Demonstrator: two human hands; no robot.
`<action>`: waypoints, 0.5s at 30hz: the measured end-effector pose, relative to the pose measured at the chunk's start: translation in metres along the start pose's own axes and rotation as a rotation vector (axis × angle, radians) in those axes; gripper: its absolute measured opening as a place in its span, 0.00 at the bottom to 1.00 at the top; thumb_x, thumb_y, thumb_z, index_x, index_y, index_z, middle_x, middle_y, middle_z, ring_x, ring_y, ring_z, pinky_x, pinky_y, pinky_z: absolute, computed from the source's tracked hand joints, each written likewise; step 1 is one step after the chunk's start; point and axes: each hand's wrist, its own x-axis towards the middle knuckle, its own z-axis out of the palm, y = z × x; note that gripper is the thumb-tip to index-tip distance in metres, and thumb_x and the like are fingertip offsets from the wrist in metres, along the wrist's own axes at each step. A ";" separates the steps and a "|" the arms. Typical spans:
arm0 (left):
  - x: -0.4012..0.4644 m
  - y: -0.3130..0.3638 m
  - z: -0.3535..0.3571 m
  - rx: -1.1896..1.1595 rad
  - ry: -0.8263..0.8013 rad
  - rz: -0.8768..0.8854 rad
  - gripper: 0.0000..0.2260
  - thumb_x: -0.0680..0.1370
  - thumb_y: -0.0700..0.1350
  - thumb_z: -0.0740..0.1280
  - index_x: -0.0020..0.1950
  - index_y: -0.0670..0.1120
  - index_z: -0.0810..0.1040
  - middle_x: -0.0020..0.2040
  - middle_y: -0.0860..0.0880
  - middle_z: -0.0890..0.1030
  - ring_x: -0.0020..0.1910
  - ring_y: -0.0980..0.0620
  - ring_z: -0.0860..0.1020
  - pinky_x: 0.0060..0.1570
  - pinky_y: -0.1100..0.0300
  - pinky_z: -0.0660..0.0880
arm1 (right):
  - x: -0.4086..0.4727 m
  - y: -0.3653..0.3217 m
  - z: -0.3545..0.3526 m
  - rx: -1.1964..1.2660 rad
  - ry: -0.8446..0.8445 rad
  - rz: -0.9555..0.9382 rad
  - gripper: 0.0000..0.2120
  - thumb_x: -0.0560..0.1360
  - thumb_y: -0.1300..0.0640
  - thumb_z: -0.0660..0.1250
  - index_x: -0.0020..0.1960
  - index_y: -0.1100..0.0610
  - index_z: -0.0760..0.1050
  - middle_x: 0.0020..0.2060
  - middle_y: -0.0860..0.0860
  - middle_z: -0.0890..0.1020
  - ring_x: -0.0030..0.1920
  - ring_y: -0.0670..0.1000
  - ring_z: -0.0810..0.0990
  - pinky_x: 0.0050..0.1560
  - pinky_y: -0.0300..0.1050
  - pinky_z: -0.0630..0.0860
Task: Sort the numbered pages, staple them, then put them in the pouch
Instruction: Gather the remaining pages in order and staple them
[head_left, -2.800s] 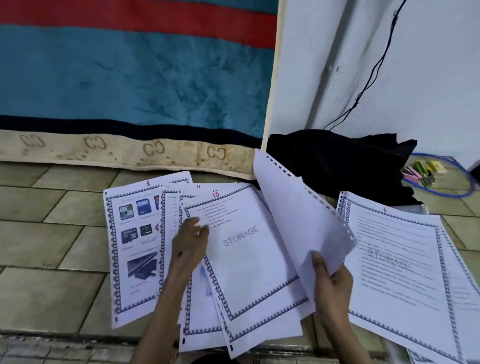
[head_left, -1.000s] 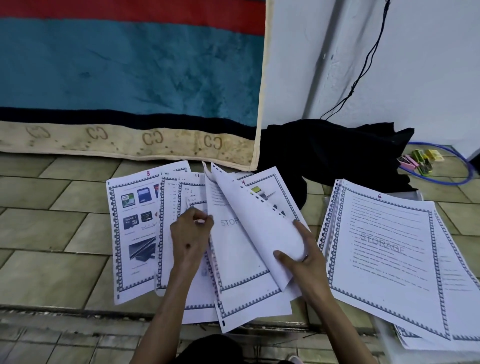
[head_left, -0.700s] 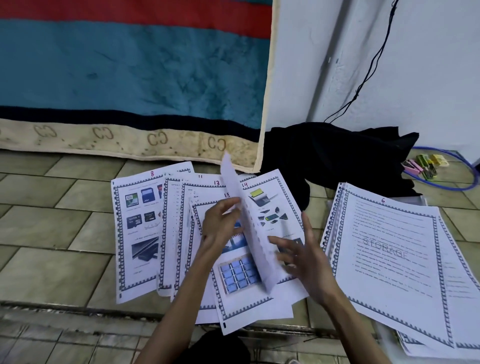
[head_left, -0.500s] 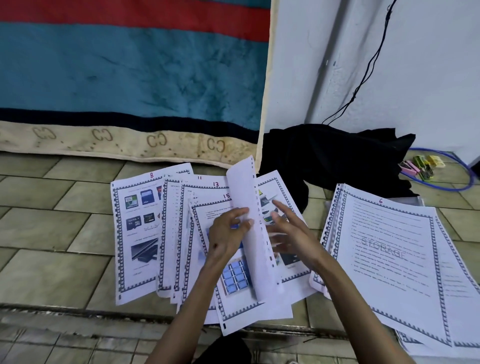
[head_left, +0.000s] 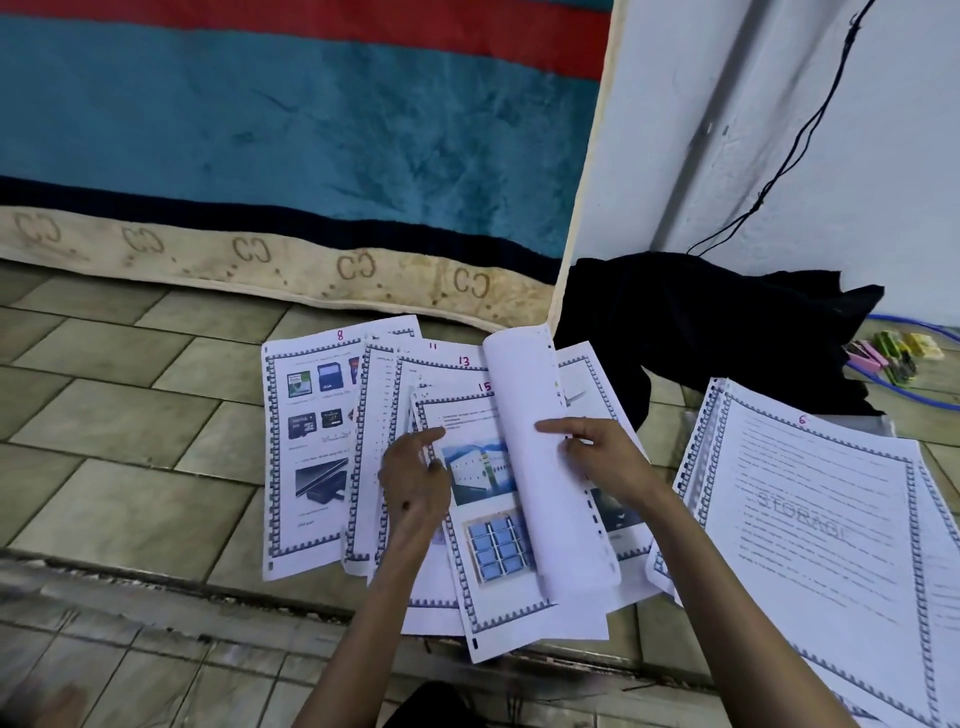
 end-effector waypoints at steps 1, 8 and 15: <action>0.000 0.001 -0.001 -0.022 -0.017 -0.048 0.18 0.77 0.33 0.59 0.65 0.47 0.73 0.68 0.46 0.72 0.55 0.52 0.74 0.47 0.64 0.73 | 0.001 0.001 -0.001 0.005 0.018 0.003 0.19 0.77 0.70 0.53 0.57 0.56 0.79 0.26 0.42 0.73 0.21 0.43 0.61 0.23 0.34 0.59; 0.004 0.020 0.004 -0.432 -0.140 -0.199 0.21 0.75 0.37 0.68 0.66 0.42 0.69 0.48 0.41 0.82 0.42 0.46 0.80 0.46 0.54 0.79 | -0.002 -0.012 0.002 0.068 0.014 0.031 0.15 0.78 0.64 0.57 0.53 0.55 0.82 0.50 0.48 0.80 0.39 0.36 0.74 0.37 0.28 0.65; -0.001 0.053 0.014 -0.655 -0.458 -0.259 0.12 0.81 0.49 0.56 0.60 0.46 0.72 0.52 0.46 0.81 0.47 0.51 0.80 0.47 0.60 0.75 | -0.006 -0.019 0.008 -0.060 -0.123 -0.197 0.31 0.73 0.66 0.67 0.72 0.49 0.62 0.48 0.40 0.75 0.42 0.32 0.75 0.40 0.25 0.68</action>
